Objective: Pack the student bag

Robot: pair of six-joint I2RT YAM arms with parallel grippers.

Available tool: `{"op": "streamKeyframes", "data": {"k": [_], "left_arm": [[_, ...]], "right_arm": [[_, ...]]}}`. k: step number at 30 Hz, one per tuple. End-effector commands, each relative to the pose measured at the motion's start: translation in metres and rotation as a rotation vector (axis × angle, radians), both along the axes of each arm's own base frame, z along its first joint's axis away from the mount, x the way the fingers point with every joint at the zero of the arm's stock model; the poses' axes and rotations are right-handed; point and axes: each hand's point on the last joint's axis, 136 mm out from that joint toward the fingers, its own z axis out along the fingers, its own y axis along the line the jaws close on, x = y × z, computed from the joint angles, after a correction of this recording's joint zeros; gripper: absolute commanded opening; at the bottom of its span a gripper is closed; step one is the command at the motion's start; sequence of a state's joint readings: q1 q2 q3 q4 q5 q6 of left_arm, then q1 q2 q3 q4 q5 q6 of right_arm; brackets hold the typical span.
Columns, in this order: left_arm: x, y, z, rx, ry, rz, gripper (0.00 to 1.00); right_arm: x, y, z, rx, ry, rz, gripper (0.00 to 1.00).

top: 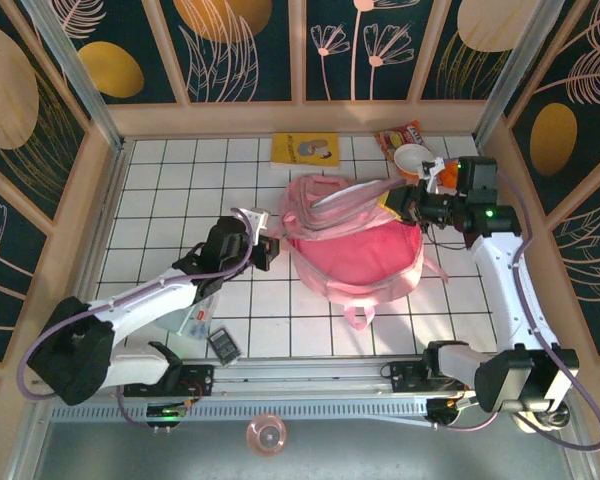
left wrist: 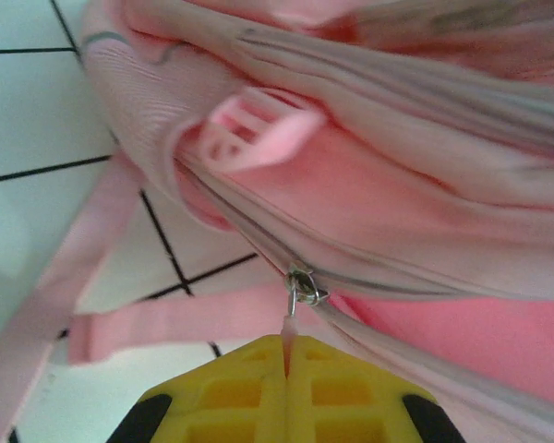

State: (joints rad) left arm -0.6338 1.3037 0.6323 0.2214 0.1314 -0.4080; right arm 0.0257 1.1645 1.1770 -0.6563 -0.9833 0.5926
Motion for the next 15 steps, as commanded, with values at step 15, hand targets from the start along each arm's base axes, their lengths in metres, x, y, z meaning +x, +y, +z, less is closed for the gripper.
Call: {"op": "streamKeyframes", "data": {"k": [15], "left_arm": [[0.063,0.018,0.009,0.027,-0.097,0.108,0.38]], "right_arm": [[0.002,-0.005,0.032,0.05,-0.153,-0.117,0.0]]}}
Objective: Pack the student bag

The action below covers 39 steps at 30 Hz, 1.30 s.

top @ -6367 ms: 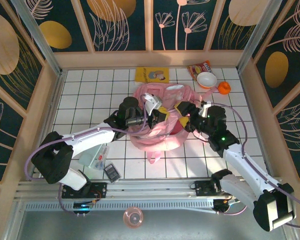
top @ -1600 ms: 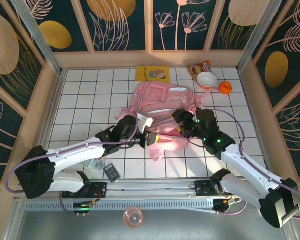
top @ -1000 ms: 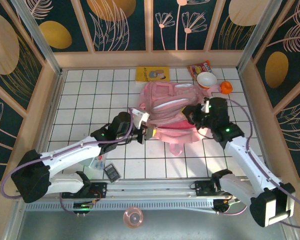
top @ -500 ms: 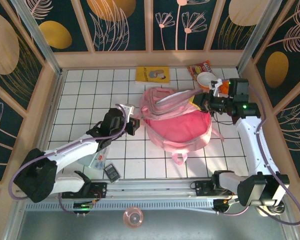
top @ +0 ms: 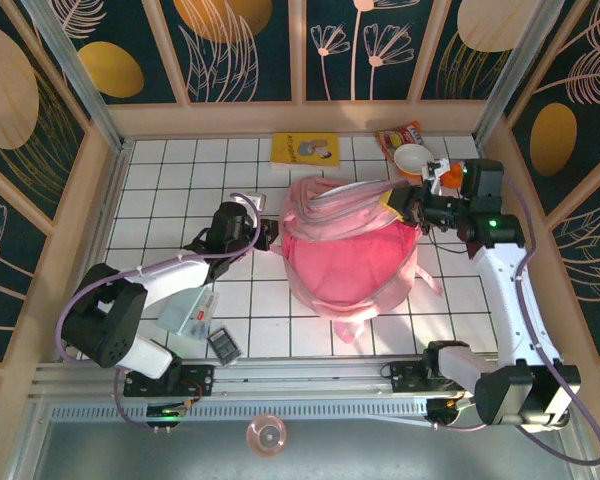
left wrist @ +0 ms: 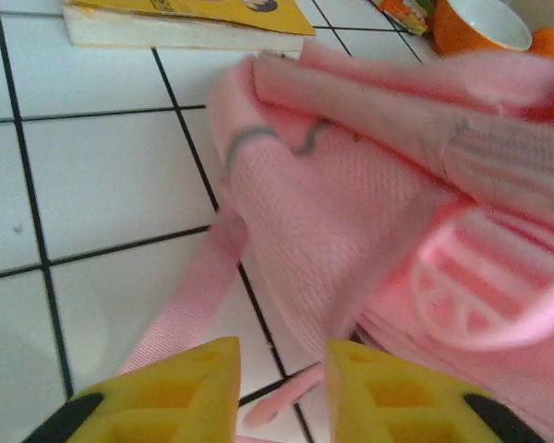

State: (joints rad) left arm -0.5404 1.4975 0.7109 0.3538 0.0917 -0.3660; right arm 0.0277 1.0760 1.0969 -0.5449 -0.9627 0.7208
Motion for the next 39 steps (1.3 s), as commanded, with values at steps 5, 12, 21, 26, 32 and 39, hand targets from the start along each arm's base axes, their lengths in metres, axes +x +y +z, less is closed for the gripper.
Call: {"op": "streamKeyframes", "data": {"k": [5,12,21,26,32,39], "left_arm": [[-0.011,0.017,0.03,0.028,0.01,0.02,0.6],[-0.035,0.053,0.007,0.115,0.15,0.034,0.64],[-0.013,0.055,0.033,0.015,0.113,0.099,0.74],[0.013,0.04,0.039,-0.005,0.118,0.085,0.71],[0.036,0.02,0.044,-0.063,0.108,0.057,0.63],[0.049,-0.002,0.049,-0.101,0.103,-0.001,0.61]], "right_arm": [[0.01,-0.001,-0.01,-0.057,-0.108,-0.144,0.0],[0.0,0.004,-0.059,-0.053,-0.016,-0.184,0.0],[-0.036,0.013,-0.117,-0.196,0.181,-0.156,0.15],[-0.045,-0.031,-0.128,-0.392,0.242,-0.28,0.08],[-0.038,-0.082,-0.112,-0.408,0.218,-0.46,0.0],[-0.031,-0.104,-0.111,-0.323,0.217,-0.584,0.0]]}}
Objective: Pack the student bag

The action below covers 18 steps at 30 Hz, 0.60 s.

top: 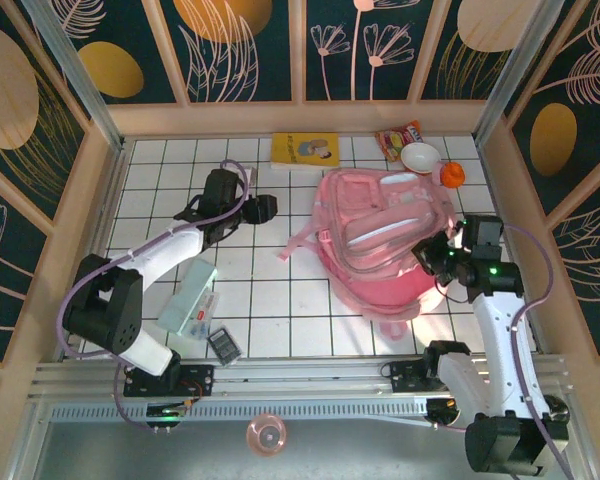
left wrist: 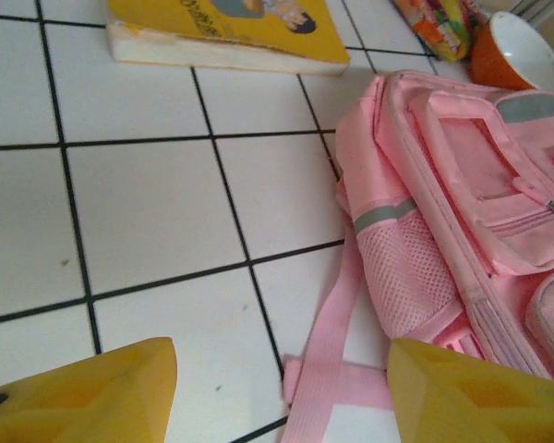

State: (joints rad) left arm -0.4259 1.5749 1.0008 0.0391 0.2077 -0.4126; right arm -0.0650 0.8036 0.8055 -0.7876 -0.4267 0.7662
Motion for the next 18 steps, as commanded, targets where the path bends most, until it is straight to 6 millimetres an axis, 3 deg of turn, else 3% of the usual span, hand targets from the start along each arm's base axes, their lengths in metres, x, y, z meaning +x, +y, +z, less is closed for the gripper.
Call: {"op": "streamKeyframes", "data": {"k": [1,4,7,10,18], "left_arm": [[0.007,-0.019,0.019,-0.066,-0.045,-0.046,0.61],[0.006,-0.026,0.013,-0.07,-0.033,-0.056,0.61],[0.006,-0.027,0.011,-0.086,-0.034,-0.048,0.61],[0.006,-0.026,0.015,-0.094,-0.044,-0.041,0.62],[0.012,-0.021,0.028,-0.07,-0.07,-0.014,0.64]], "right_arm": [[0.009,-0.012,0.011,-0.017,-0.072,-0.064,0.02],[0.002,-0.015,0.005,-0.037,-0.024,-0.07,0.27],[-0.009,-0.022,-0.002,-0.101,0.053,-0.068,0.43],[-0.023,-0.028,-0.006,-0.158,0.147,-0.054,0.53],[-0.039,-0.051,0.022,-0.344,0.238,-0.05,0.7]]}}
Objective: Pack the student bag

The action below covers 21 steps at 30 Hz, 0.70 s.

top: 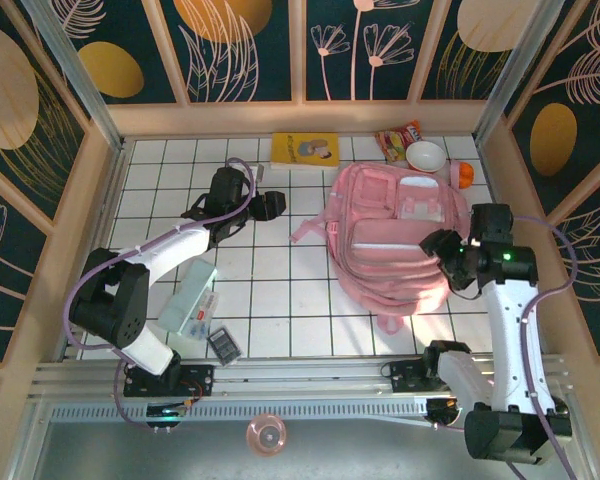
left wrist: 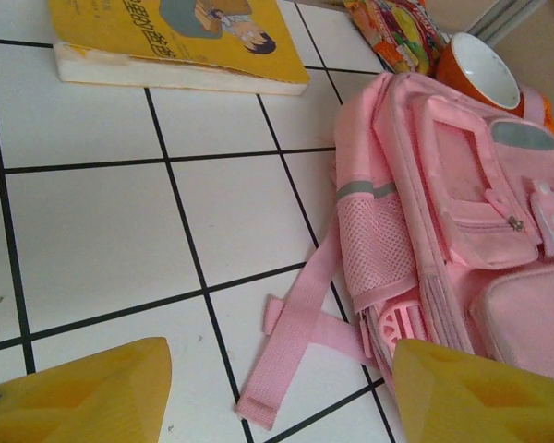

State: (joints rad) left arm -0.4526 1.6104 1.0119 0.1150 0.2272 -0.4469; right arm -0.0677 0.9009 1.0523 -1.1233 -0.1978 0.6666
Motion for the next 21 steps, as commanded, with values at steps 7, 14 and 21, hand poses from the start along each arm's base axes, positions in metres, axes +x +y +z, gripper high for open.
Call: {"op": "streamKeyframes", "data": {"k": [7,14,21], "left_arm": [[0.026,-0.006,0.026,0.009,-0.053,0.011,0.64],[0.065,0.003,0.027,-0.004,-0.051,0.043,0.65],[0.122,0.015,0.02,0.012,-0.051,0.116,0.64]], "right_arm": [[-0.004,-0.022,0.04,-0.249,0.089,0.061,0.72],[0.074,0.044,0.057,-0.197,-0.144,0.245,0.72],[0.161,0.116,0.062,-0.216,-0.392,0.433,0.73]]}}
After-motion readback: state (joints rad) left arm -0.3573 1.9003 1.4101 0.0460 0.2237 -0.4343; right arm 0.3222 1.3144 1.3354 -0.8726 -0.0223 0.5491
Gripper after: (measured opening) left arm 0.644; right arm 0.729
